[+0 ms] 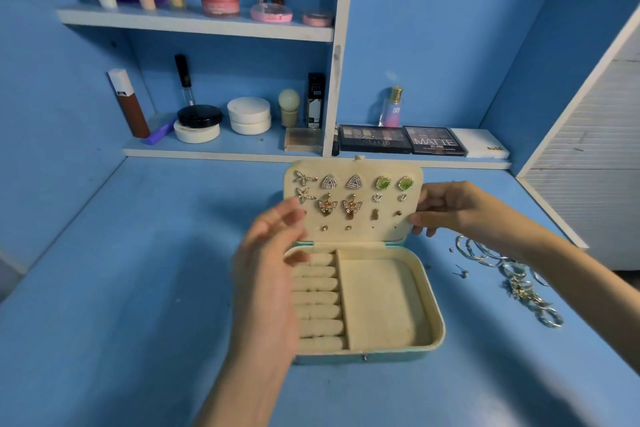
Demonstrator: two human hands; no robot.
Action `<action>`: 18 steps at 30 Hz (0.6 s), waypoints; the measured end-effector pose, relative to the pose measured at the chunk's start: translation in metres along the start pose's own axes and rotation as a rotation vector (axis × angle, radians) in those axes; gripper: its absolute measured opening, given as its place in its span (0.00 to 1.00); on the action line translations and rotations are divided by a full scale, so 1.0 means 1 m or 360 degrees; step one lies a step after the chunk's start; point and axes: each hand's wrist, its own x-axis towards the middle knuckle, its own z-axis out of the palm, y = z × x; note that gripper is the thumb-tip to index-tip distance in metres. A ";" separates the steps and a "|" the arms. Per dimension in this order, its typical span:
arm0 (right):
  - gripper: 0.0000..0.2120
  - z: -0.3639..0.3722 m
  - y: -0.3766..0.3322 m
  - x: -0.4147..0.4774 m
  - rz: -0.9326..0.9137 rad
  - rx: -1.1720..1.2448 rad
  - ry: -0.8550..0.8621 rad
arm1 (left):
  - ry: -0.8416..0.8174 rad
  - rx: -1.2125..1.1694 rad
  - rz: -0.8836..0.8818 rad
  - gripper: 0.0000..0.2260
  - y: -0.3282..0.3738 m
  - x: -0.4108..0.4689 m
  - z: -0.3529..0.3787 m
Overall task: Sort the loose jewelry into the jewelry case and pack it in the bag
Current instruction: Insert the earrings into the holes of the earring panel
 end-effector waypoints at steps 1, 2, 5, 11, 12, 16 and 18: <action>0.04 0.001 0.001 0.001 0.0008 0.0011 0.0015 | 0.0056 0.0182 0.0203 0.13 0.001 0.010 -0.005; 0.04 0.002 0.001 0.002 0.0015 0.0026 0.0029 | 0.0078 0.0353 0.0359 0.15 0.001 0.020 -0.010; 0.02 0.004 0.003 0.004 0.0039 0.0065 0.0076 | -0.0155 0.0787 0.0491 0.18 -0.004 0.049 -0.021; 0.07 0.005 0.007 0.001 0.0065 -0.0072 0.0132 | -0.0358 0.1029 0.0579 0.11 -0.018 0.068 -0.031; 0.08 0.004 0.008 -0.001 0.0073 -0.0120 0.0155 | -0.0364 0.1019 0.0599 0.11 -0.019 0.068 -0.031; 0.06 0.000 0.012 -0.014 0.0059 -0.0618 0.0180 | -0.0381 0.0942 0.0629 0.14 -0.021 0.069 -0.031; 0.07 -0.001 0.012 -0.022 0.0025 -0.0857 0.0075 | -0.0371 0.0924 0.0636 0.14 -0.021 0.070 -0.032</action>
